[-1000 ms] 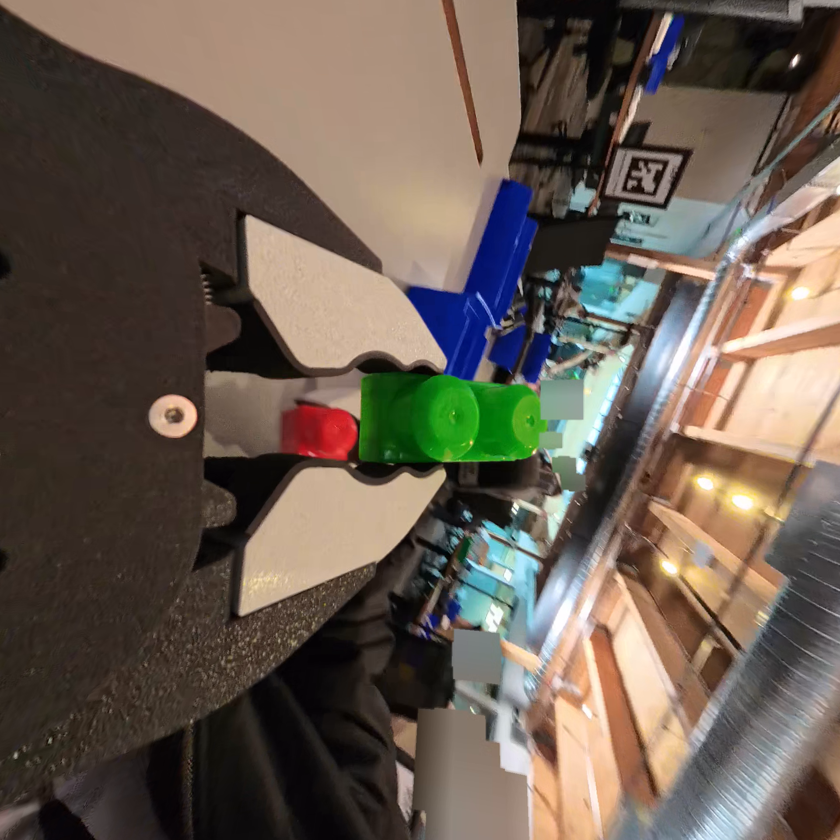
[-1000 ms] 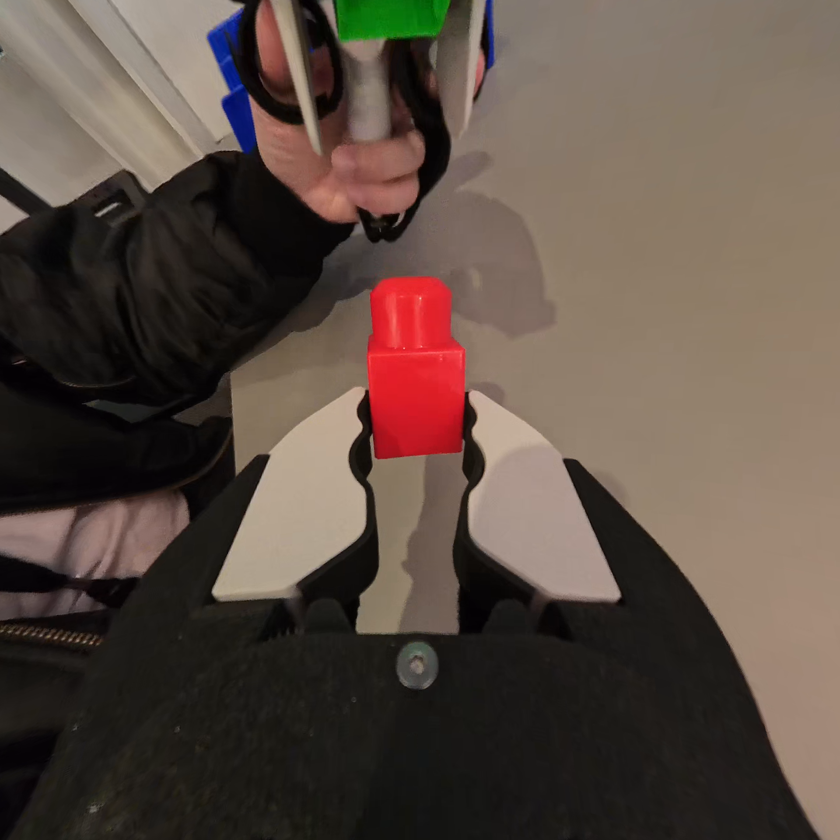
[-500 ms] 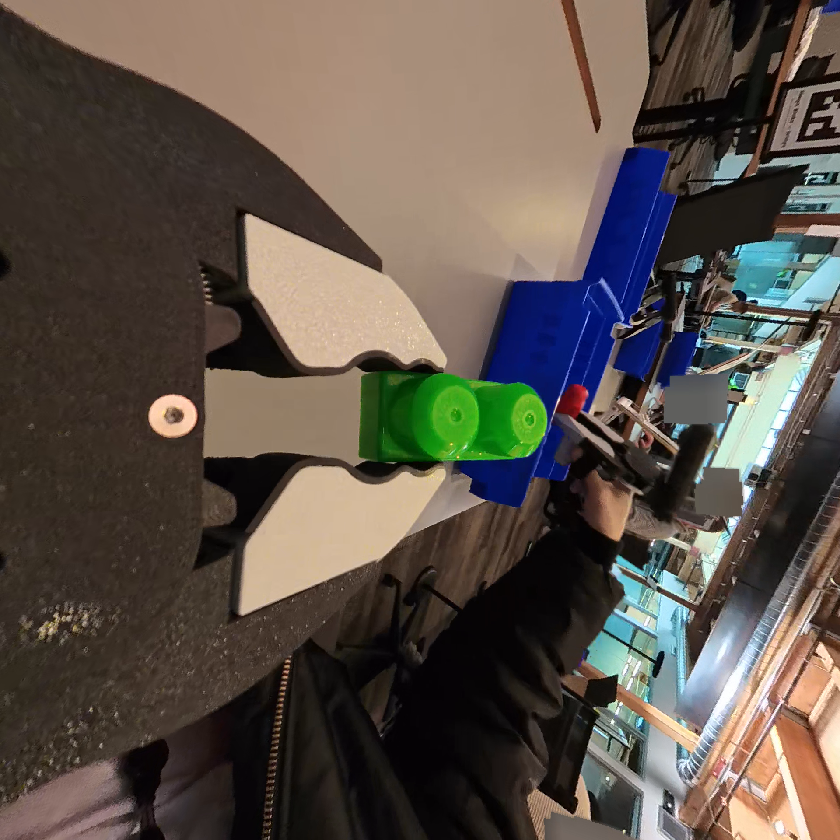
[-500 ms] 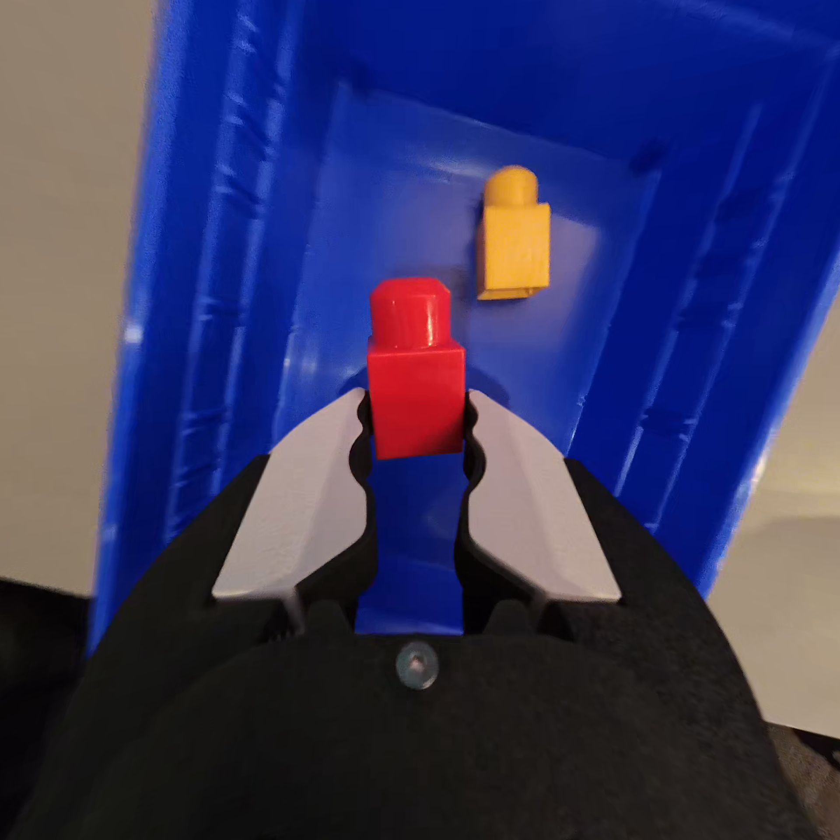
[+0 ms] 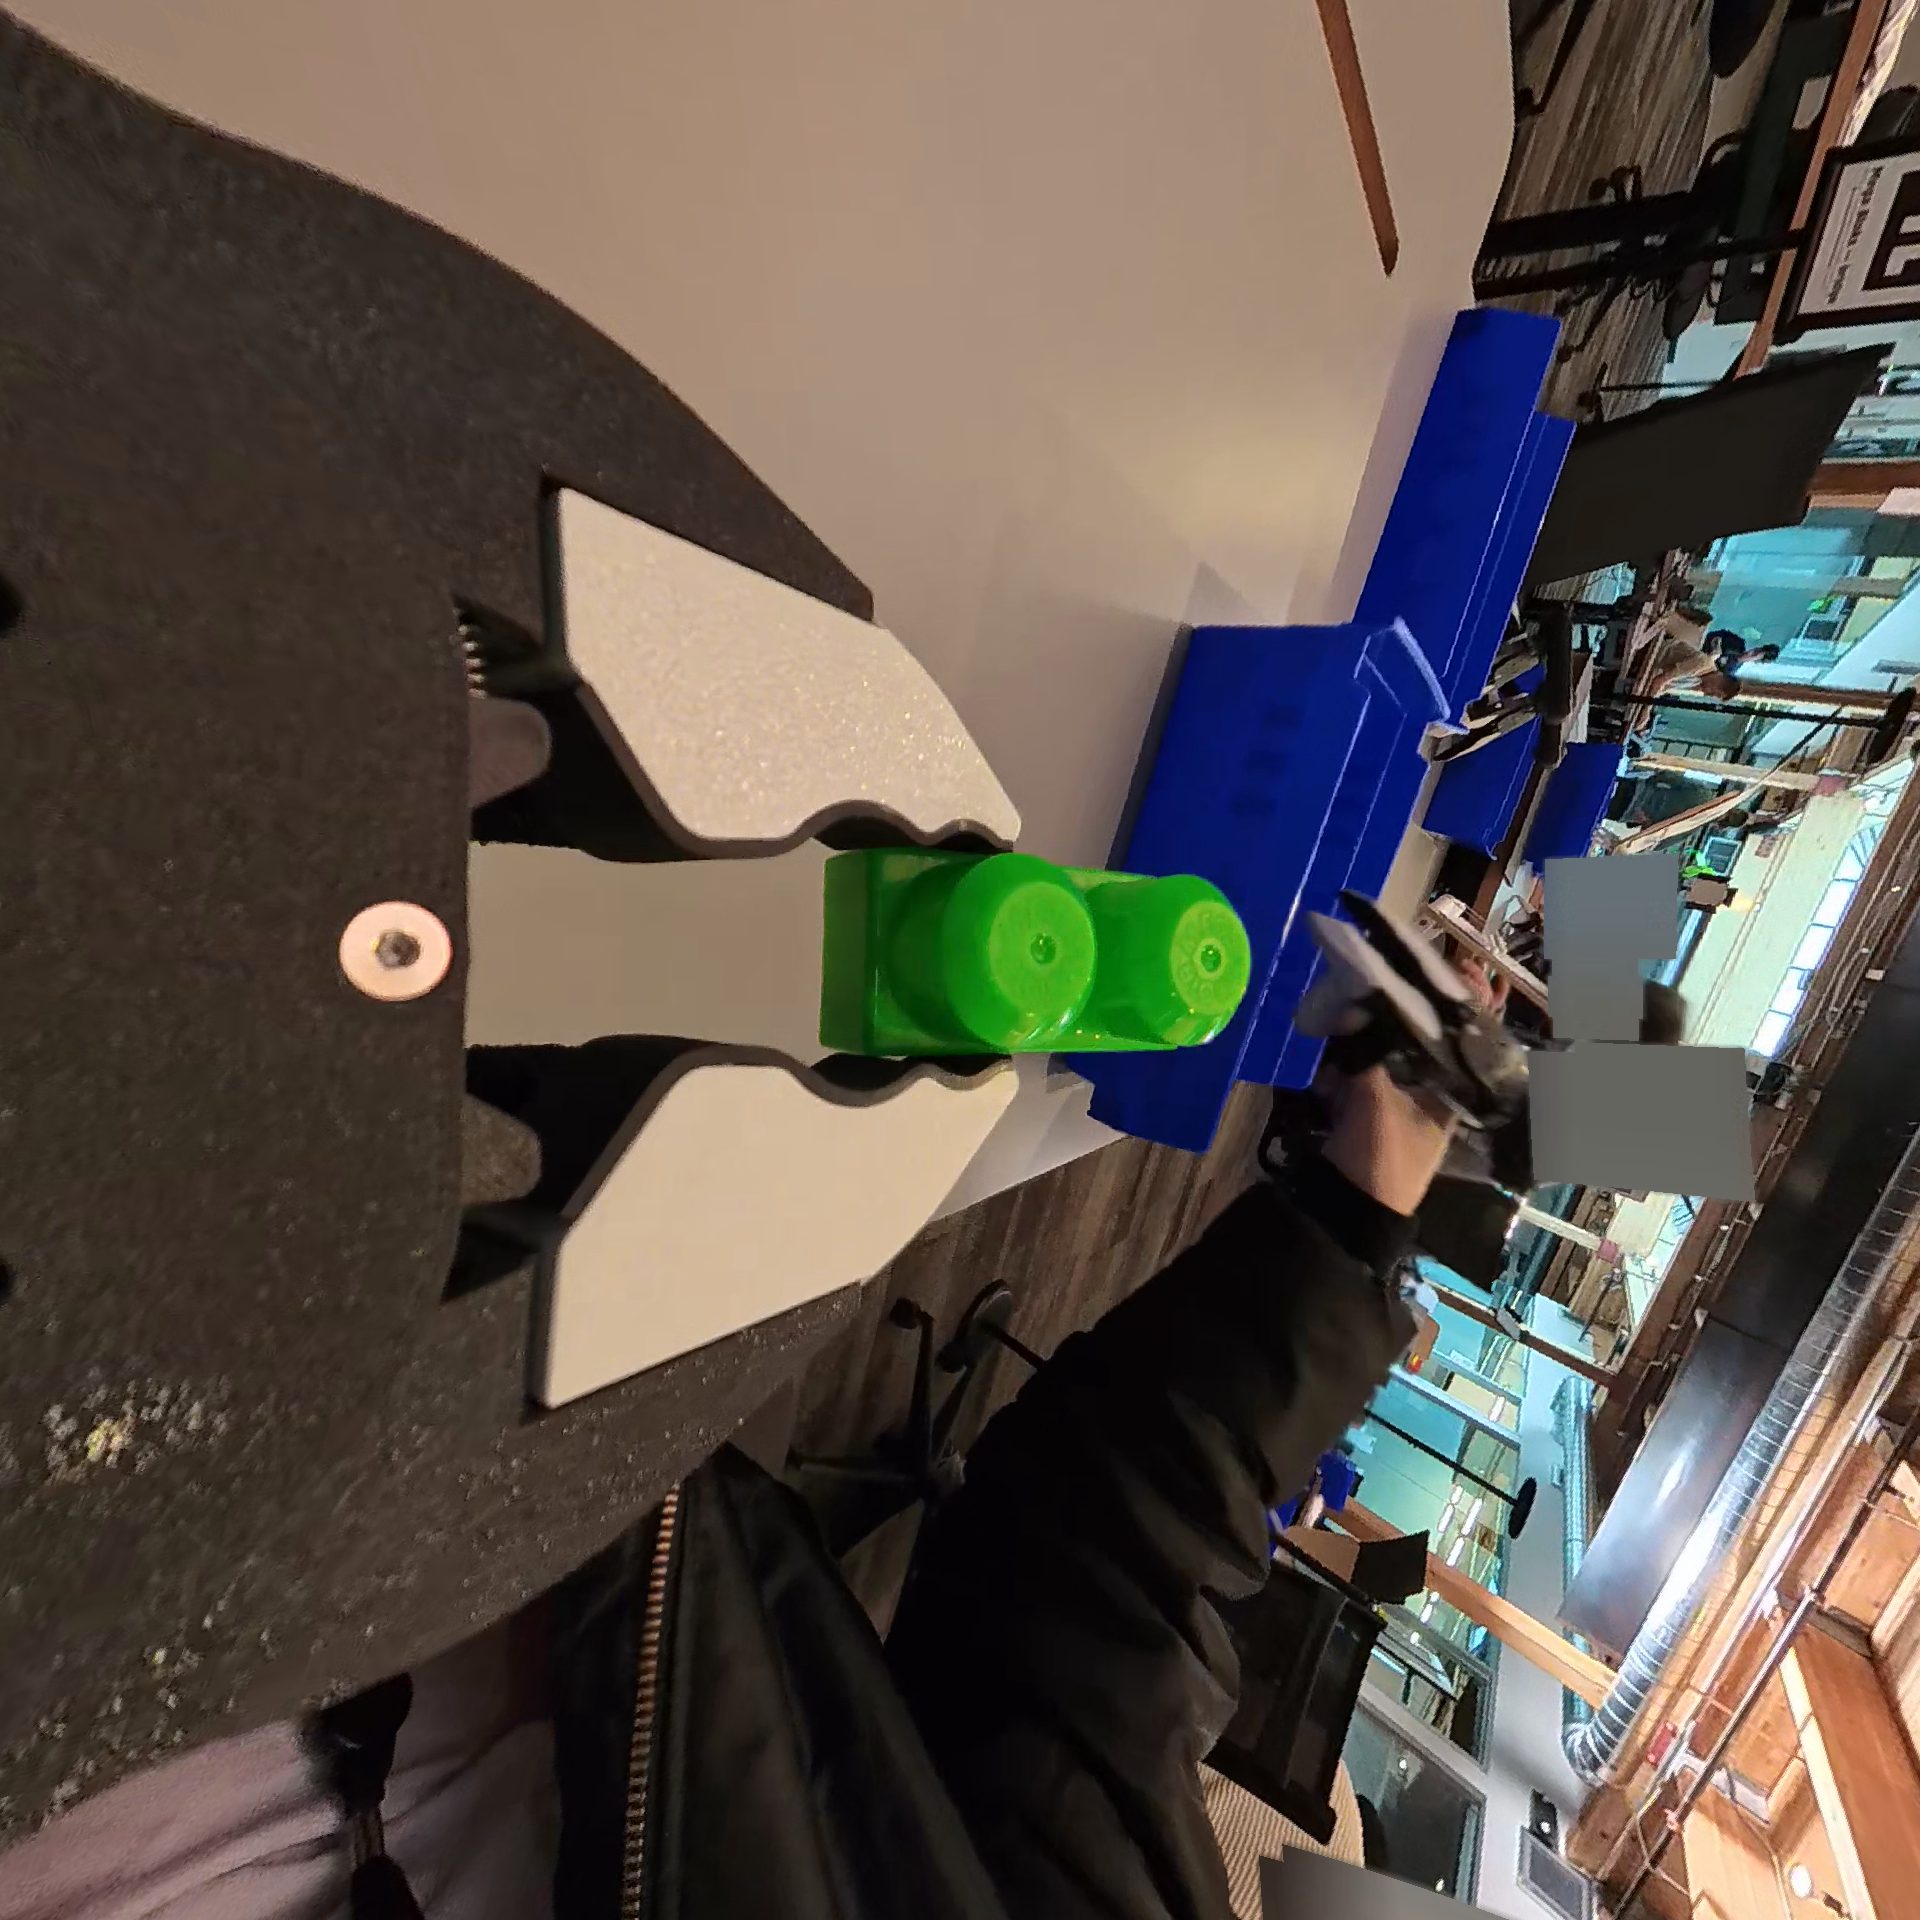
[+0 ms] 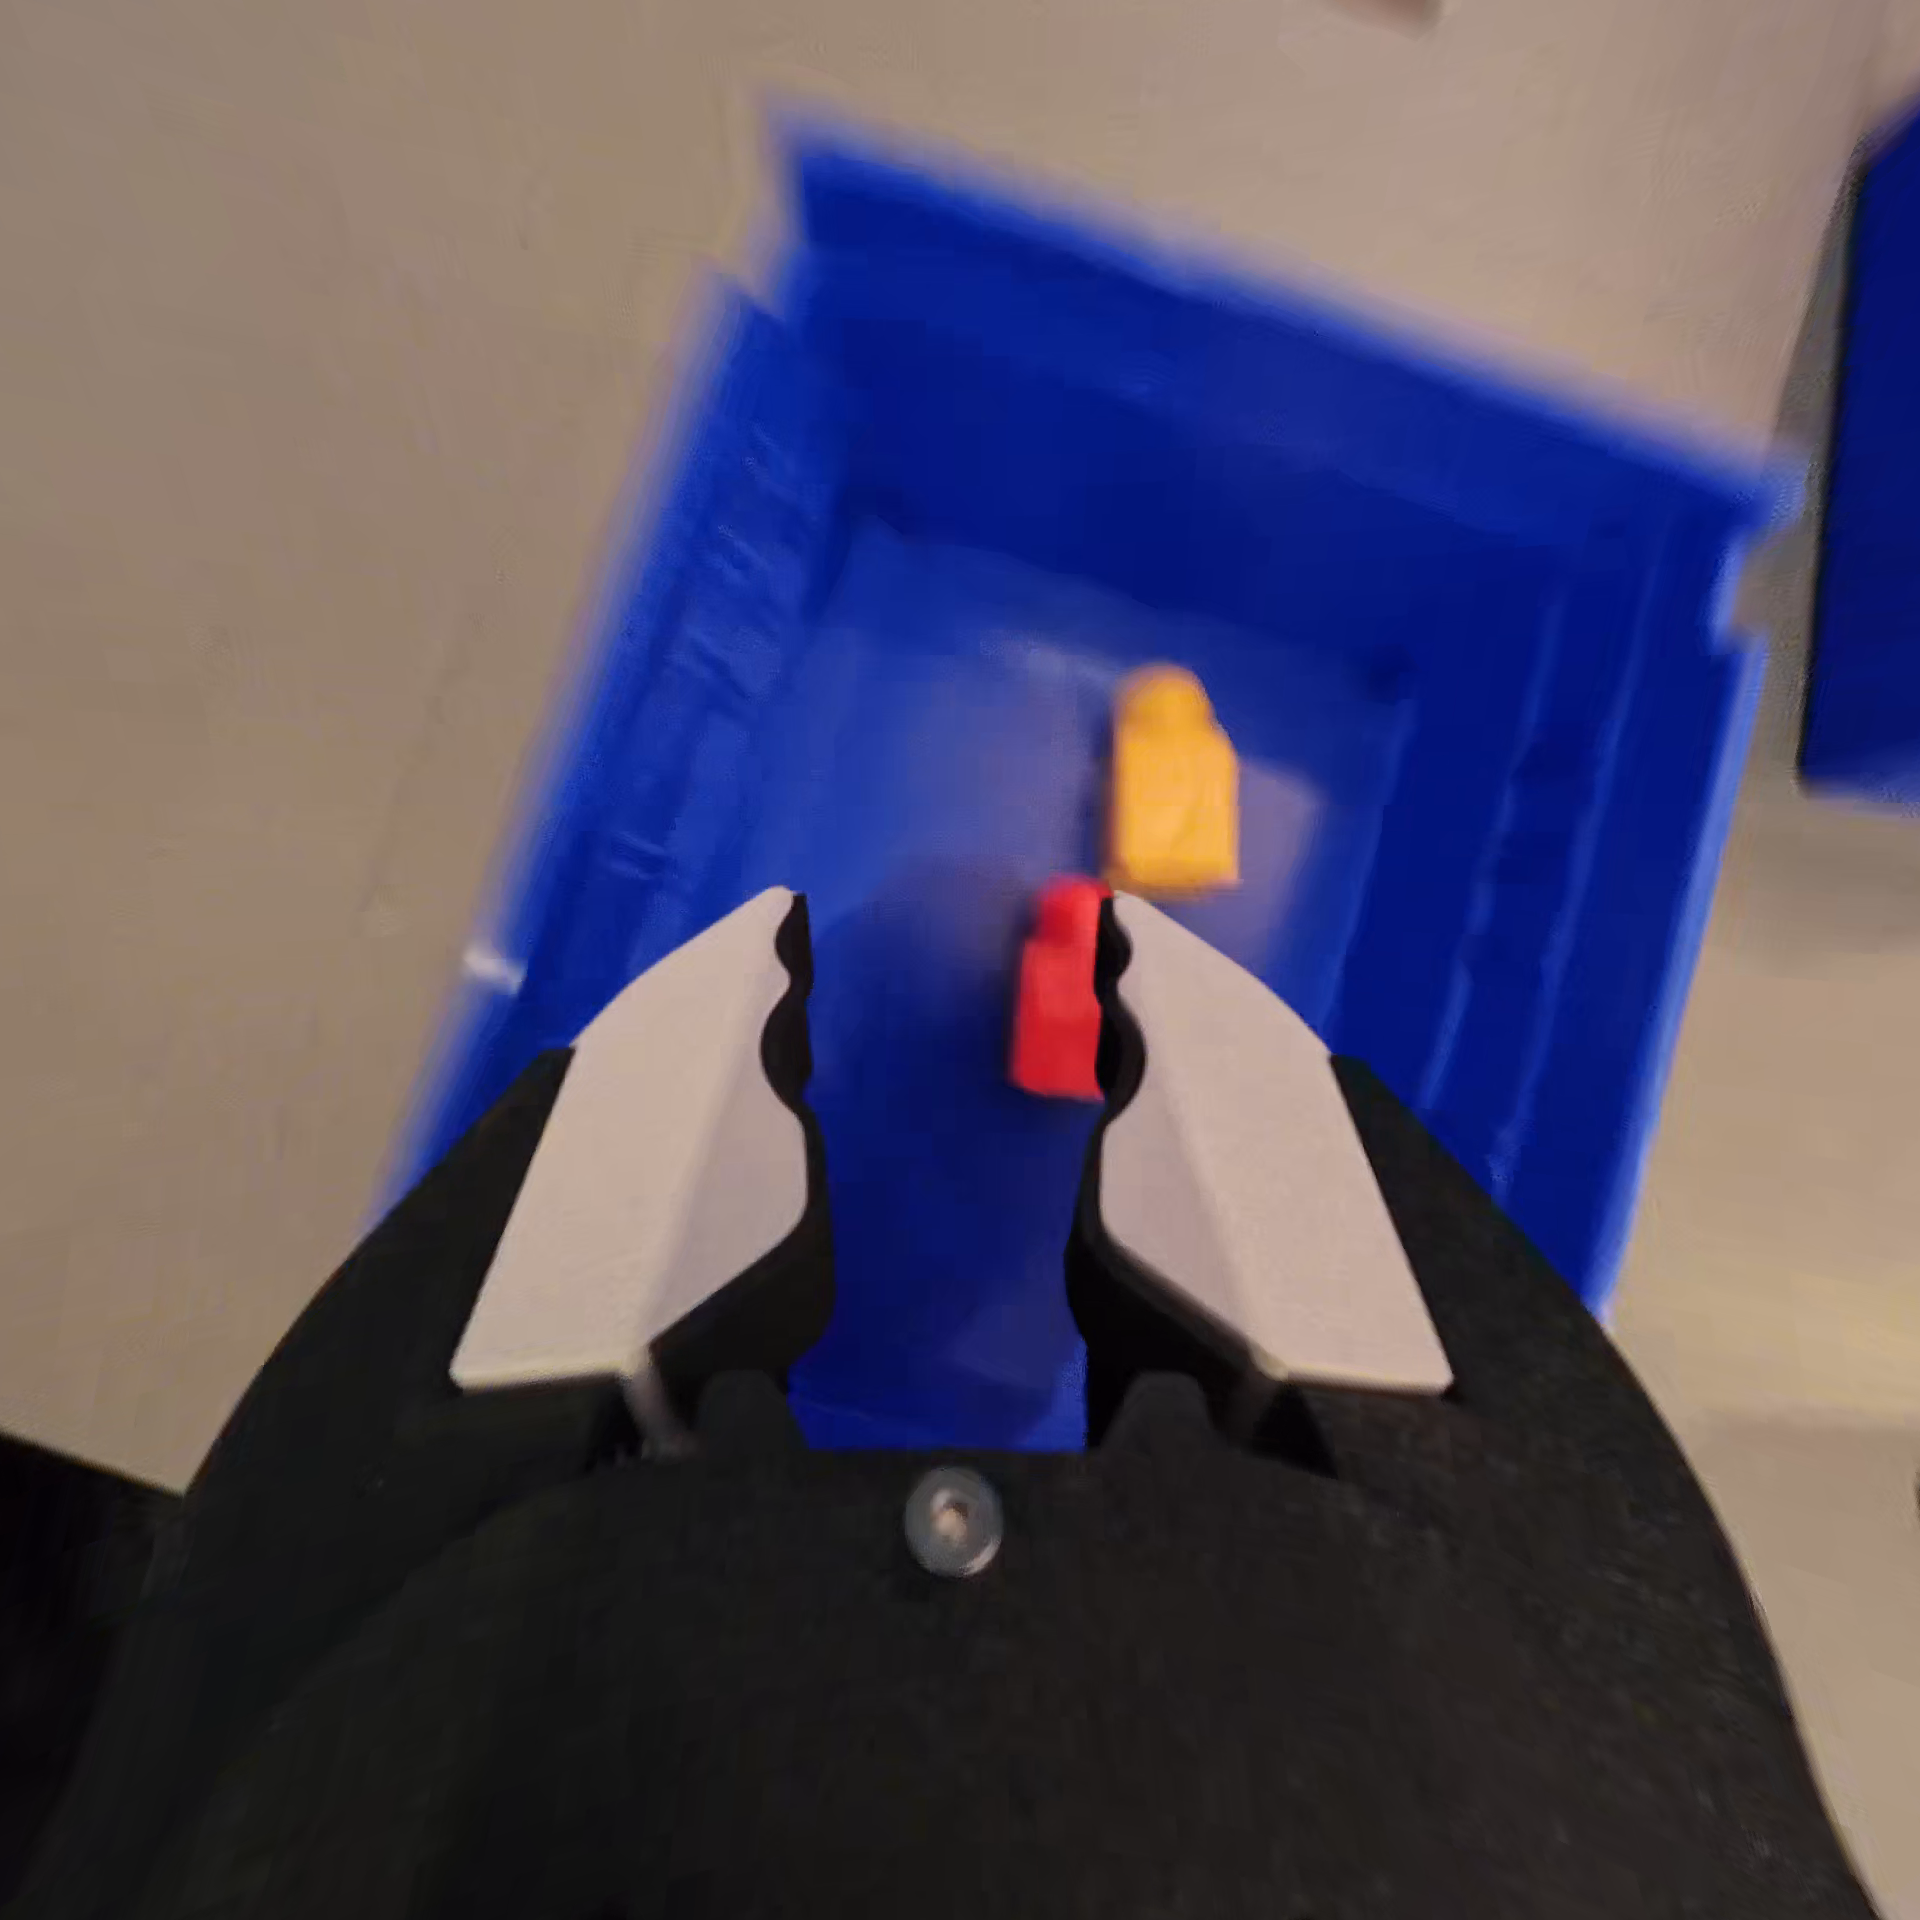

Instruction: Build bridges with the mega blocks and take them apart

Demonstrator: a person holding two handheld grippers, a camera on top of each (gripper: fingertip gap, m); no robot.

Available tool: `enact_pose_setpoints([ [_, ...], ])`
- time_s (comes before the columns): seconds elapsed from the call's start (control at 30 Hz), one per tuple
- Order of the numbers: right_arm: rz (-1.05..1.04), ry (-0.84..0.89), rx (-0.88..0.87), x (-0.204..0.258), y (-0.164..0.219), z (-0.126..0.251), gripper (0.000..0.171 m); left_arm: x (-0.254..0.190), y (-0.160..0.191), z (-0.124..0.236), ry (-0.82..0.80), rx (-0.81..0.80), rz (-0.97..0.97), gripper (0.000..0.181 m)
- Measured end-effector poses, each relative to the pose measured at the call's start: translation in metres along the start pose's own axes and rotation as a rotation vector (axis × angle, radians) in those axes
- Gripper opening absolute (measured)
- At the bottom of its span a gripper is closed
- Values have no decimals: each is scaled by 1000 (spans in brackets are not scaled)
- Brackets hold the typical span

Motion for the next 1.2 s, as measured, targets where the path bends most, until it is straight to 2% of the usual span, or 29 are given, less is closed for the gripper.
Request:
enact_pose_setpoints([
  [0.07, 123, -94, -230, 41, -45, 27, 52, -5, 0, -3, 18, 12, -19, 36],
  [0.13, 267, -301, -417, 103, -86, 42, 58, -9, 1, -6, 28, 24, -42, 36],
  [0.17, 334, -409, -458, 134, -101, 44, 60, -11, 3, -8, 34, 37, -49, 36],
  [0.27, 494, -593, -464, 210, -129, 25, 59, -13, 5, -10, 45, 51, -57, 36],
  [0.4, 604, -587, -446, 262, -146, -10, 55, -16, 4, -10, 62, 49, -60, 36],
  [0.43, 614, -606, -439, 267, -147, -15, 45, -16, 4, -9, 48, 51, -63, 36],
  [0.5, 561, -664, -449, 269, -150, -18, 43, -13, 1, -3, 39, 35, -60, 36],
  [0.57, 486, -811, -458, 272, -151, -14, 48, -13, -2, -1, 50, 1, -40, 36],
  [0.63, 452, -877, -455, 274, -151, -12, 52, -13, -2, -2, 41, 18, -59, 36],
  [0.77, 504, -789, -414, 280, -151, -23, 55, -17, 1, -6, 53, 30, -64, 36],
  [0.83, 529, -789, -407, 286, -150, -27, 36, -18, 3, -9, 63, 49, -68, 36],
  [0.93, 544, -788, -424, 286, -148, -25, 36, -18, 5, -11, 71, 61, -71, 36],
  [0.97, 543, -763, -418, 283, -146, -24, 36, -19, 5, -11, 75, 60, -67, 42],
  [1.0, 540, -724, -415, 277, -144, -20, 36, -18, 4, -10, 72, 50, -62, 53],
  [1.03, 532, -689, -419, 267, -141, -14, 36, -17, 2, -8, 65, 37, -60, 56],
  [1.1, 480, -617, -437, 234, -132, 5, 36, -16, -3, -1, 57, -8, -53, 54],
  [1.2, 329, -363, -459, 146, -103, 34, 36, -15, -12, 8, 33, -57, -42, 52],
])
Point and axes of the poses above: each gripper's, where its closed fingertips meet, z back along the fingers, y out of its underside, x = y × z across the jaws, the point moved 7 cm from there along z, back along the fingers, and after that the axes turned 10 degrees about z, right-handed, at the moved point
